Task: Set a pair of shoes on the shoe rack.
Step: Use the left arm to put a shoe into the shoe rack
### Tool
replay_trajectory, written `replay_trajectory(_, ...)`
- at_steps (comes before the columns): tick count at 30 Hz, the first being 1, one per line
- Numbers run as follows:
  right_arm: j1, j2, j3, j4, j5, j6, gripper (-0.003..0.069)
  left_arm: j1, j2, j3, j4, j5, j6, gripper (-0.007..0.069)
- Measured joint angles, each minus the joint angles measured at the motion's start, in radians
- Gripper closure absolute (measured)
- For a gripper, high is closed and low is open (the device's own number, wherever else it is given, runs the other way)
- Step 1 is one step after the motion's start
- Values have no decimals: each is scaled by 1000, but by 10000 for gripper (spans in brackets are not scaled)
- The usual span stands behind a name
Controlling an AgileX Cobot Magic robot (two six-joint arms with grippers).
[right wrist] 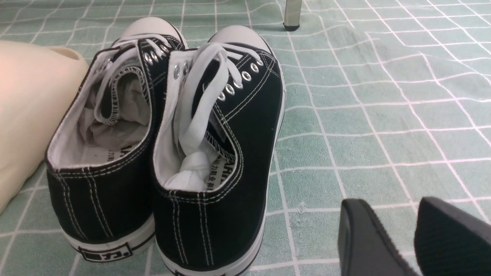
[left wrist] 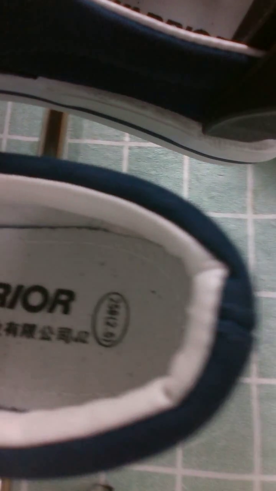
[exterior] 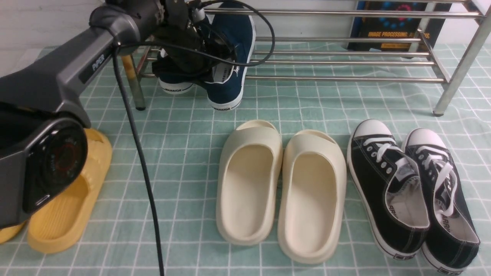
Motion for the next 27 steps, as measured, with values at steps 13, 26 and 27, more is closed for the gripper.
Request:
replay_trajectory(13,0,0,0,0,0,0,412,1,22,-40,31,-46,0,627)
replay_trajectory(26,0,0,0,0,0,0,412,1,18,-47,41,-101,0,474)
replay_trajectory(27,0,0,0,0,0,0,412,1,16,-47,41,-101,0,449)
